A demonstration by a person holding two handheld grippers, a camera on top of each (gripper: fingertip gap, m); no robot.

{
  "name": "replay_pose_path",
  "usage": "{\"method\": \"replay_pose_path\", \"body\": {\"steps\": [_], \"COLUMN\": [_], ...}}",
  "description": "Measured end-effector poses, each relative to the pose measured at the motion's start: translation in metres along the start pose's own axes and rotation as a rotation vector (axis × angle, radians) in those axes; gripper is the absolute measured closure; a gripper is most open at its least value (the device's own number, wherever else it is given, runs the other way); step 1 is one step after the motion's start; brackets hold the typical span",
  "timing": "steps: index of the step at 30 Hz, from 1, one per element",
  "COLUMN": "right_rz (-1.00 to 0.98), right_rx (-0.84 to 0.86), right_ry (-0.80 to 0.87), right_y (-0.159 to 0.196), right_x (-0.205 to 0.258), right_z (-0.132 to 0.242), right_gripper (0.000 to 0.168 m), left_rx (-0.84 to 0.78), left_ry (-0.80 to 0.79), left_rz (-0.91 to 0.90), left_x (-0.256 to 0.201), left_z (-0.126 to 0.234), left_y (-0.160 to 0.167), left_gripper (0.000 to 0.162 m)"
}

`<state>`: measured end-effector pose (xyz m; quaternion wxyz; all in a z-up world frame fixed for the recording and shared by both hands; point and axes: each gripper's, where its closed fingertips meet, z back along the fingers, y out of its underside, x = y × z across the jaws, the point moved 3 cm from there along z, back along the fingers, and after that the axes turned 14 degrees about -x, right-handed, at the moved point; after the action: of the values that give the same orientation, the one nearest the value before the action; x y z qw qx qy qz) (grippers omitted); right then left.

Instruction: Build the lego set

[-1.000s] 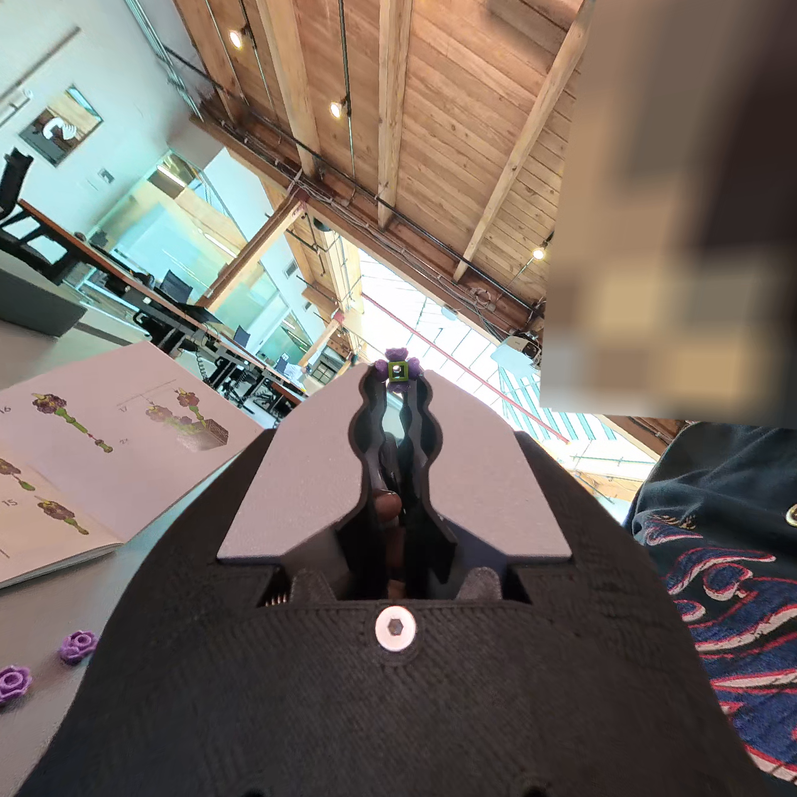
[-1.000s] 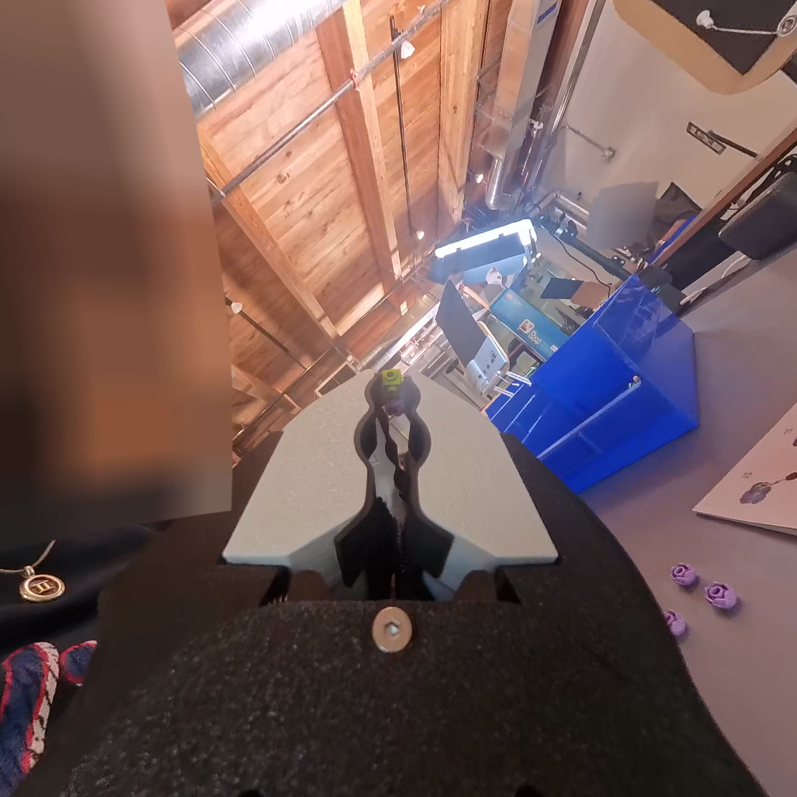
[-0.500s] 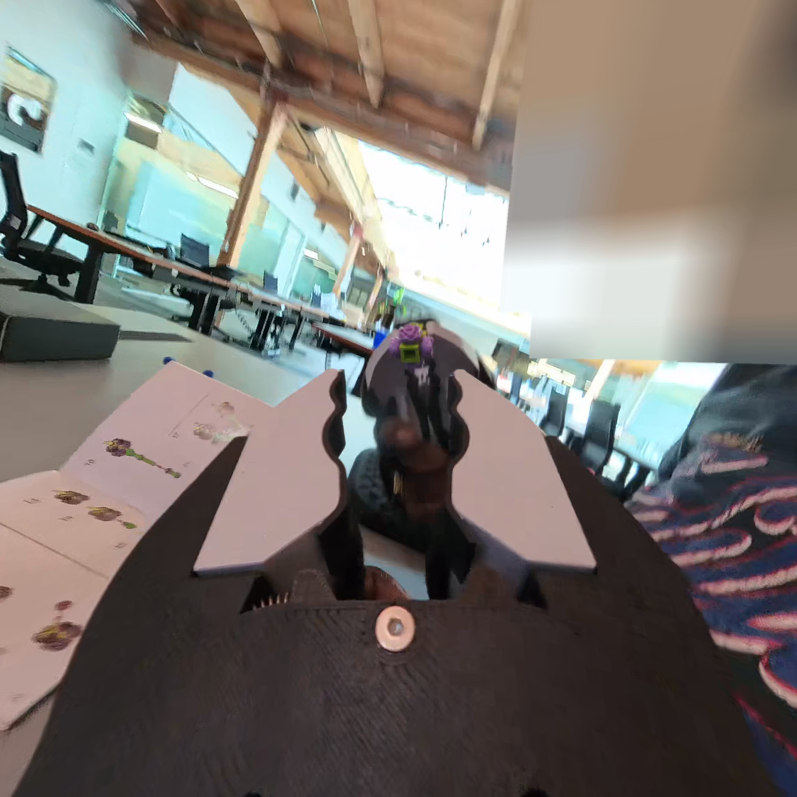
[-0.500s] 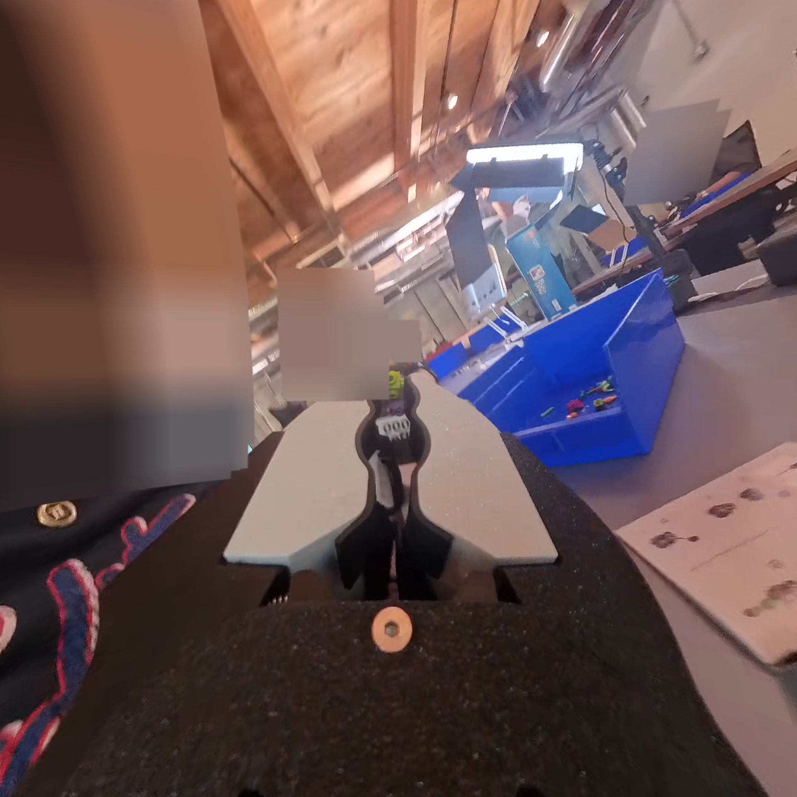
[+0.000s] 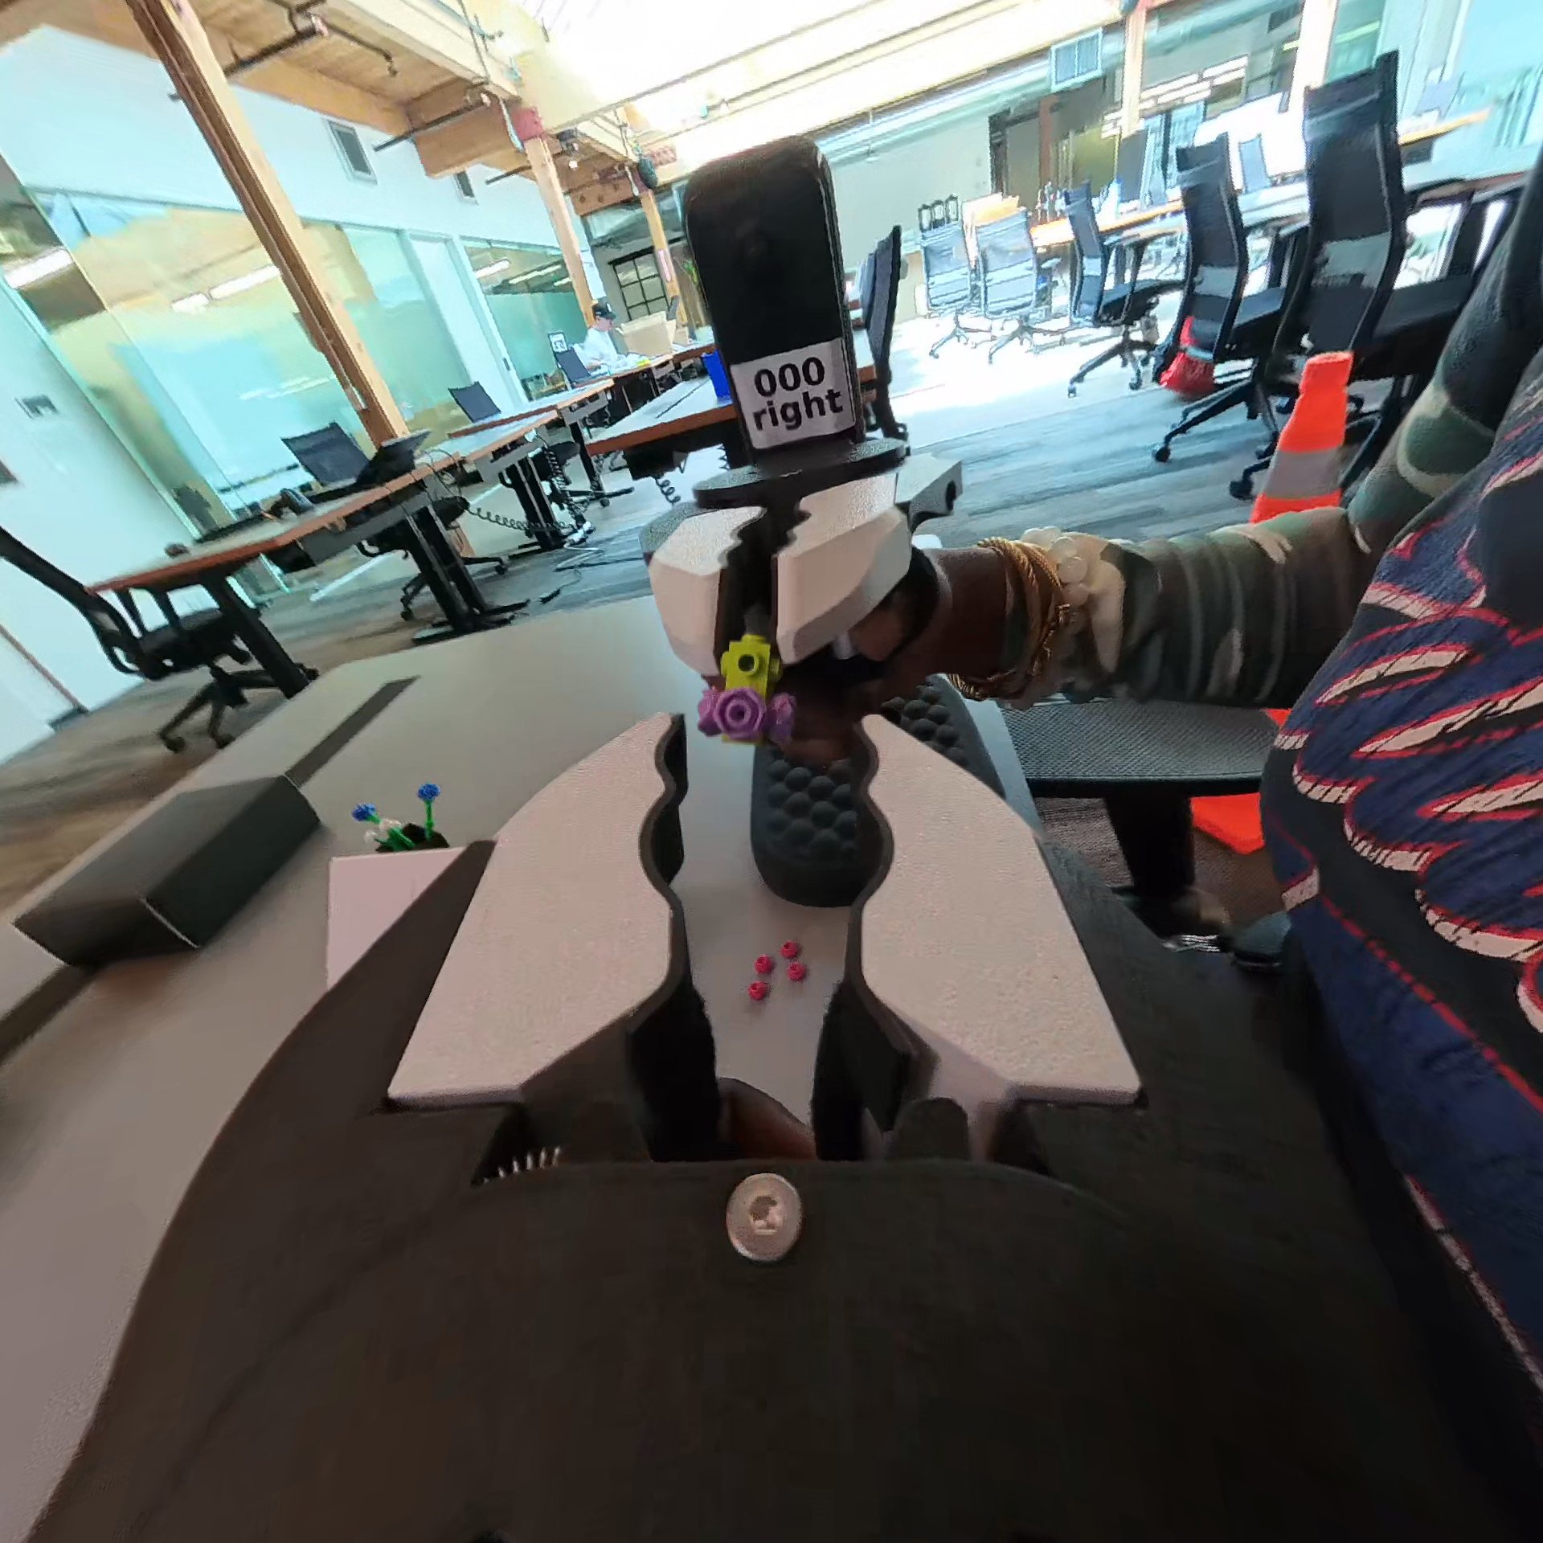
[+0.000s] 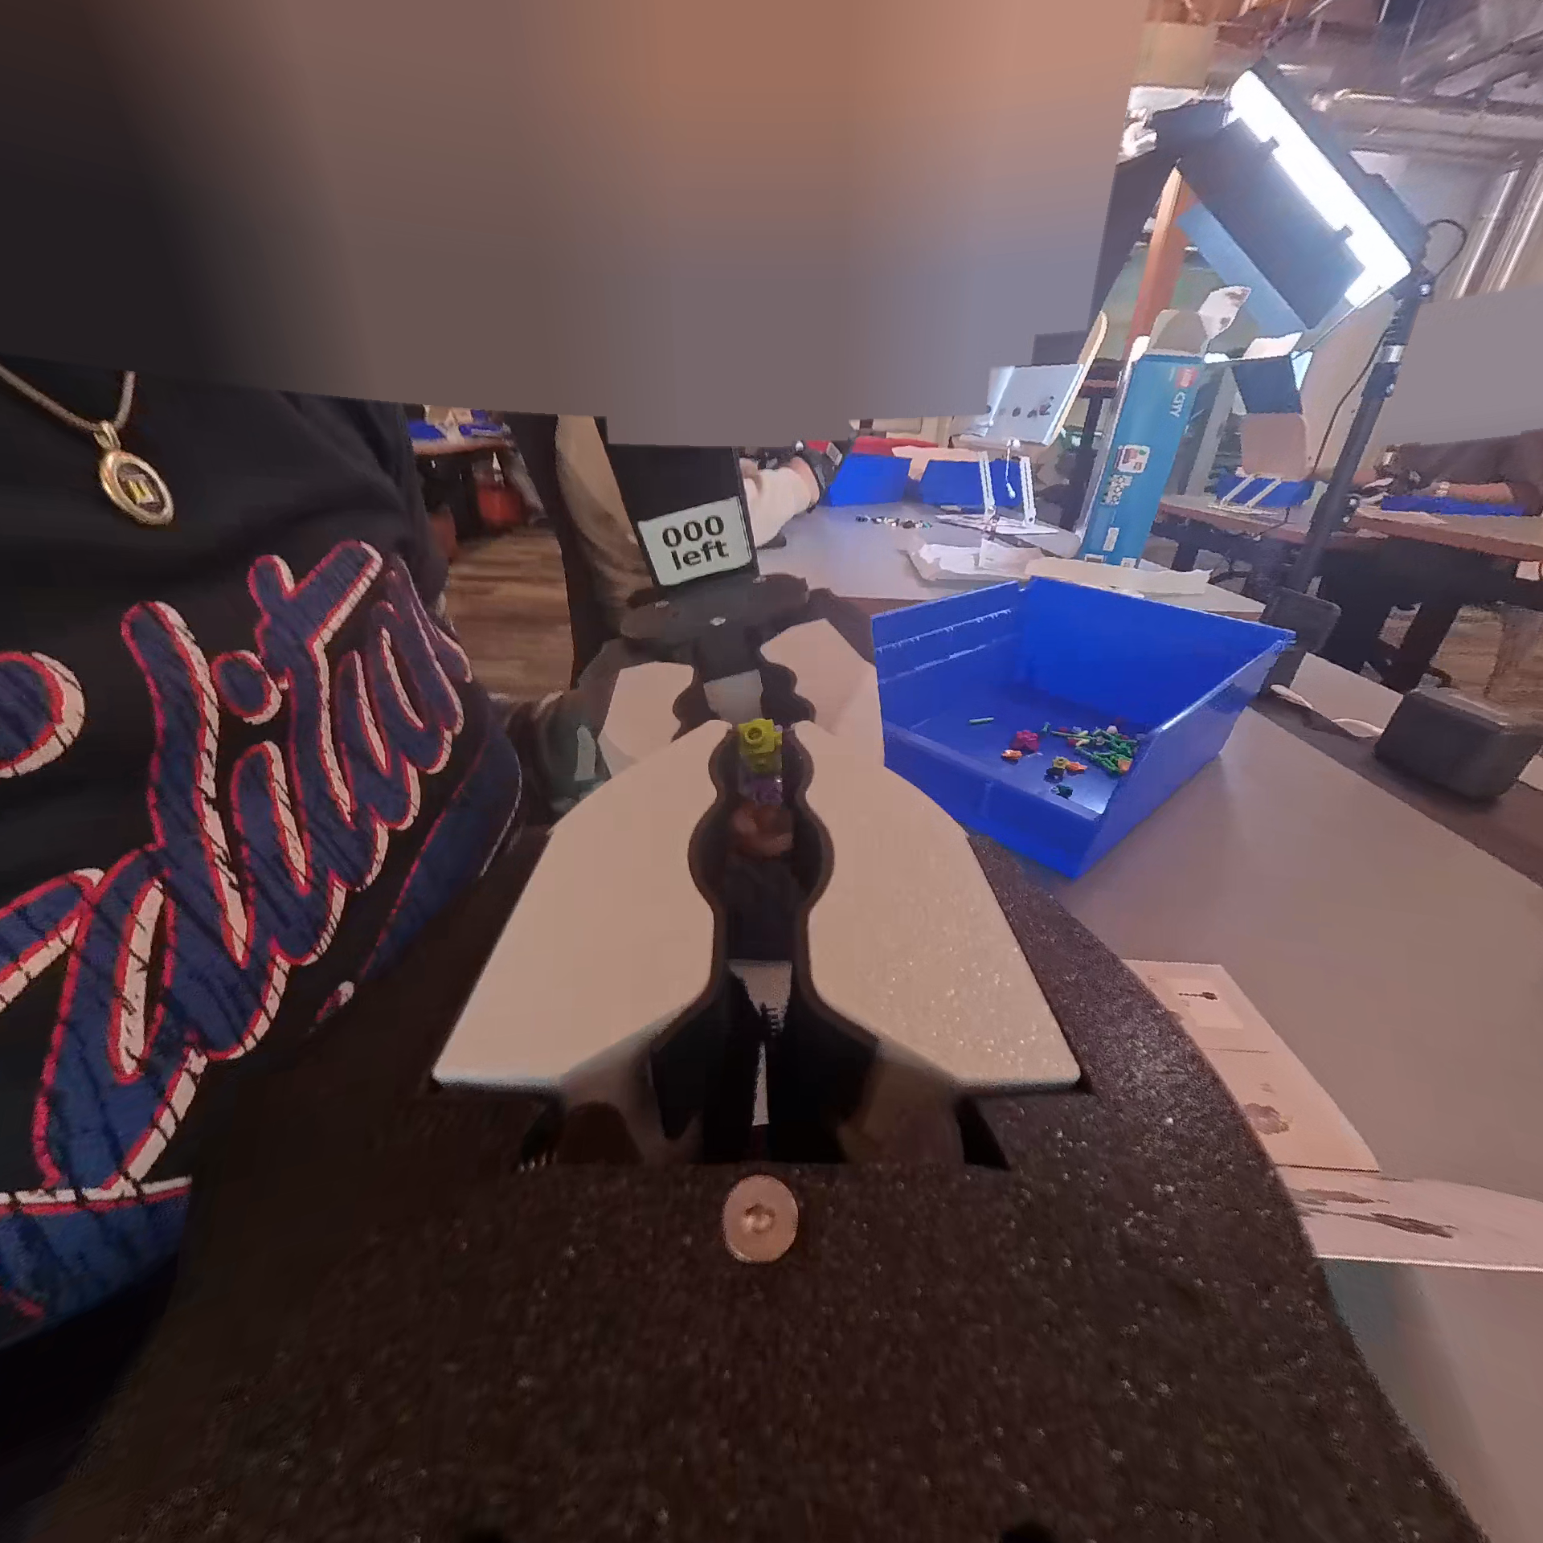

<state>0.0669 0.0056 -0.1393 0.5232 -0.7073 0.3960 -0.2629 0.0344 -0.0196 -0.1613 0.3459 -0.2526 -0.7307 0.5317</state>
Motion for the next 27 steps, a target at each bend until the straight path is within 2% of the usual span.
{"method": "replay_pose_path", "body": {"steps": [6,9,11,13,15,17,19,22,27], "right_rz": [0.051,0.058,0.082,0.09,0.082,0.103,0.087,0.053,0.069], "right_rx": [0.077,0.081,0.038,-0.021,-0.008,0.054,0.081,0.087,0.132], "right_ry": [-0.034,0.006,0.117,0.291,0.439,0.505,0.502,0.497,0.475], "right_y": [0.0,-0.002,-0.007,-0.013,-0.009,-0.002,0.001,-0.001,0.002], "right_x": [0.006,0.003,-0.006,-0.018,-0.023,-0.02,-0.014,-0.013,-0.014], "right_z": [0.001,-0.002,-0.006,-0.01,-0.016,-0.027,-0.038,-0.044,-0.041], "right_gripper": [0.158,0.158,0.155,0.138,0.123,0.117,0.12,0.135,0.148], "left_rx": [-0.003,-0.025,-0.099,-0.238,-0.305,-0.261,-0.211,-0.156,-0.099], "left_ry": [0.027,0.022,-0.086,-0.311,-0.517,-0.605,-0.615,-0.618,-0.595], "left_rz": [-0.069,-0.047,-0.065,-0.132,-0.303,-0.547,-0.668,-0.74,-0.805], "left_x": [-0.001,0.001,0.011,0.029,0.041,0.04,0.036,0.035,0.033], "left_z": [-0.002,-0.001,0.0,0.008,0.022,0.026,0.022,0.02,0.022], "left_y": [-0.005,-0.005,-0.008,-0.017,-0.023,-0.024,-0.023,-0.021,-0.019], "left_gripper": [0.142,0.143,0.143,0.142,0.142,0.142,0.143,0.142,0.142]}}
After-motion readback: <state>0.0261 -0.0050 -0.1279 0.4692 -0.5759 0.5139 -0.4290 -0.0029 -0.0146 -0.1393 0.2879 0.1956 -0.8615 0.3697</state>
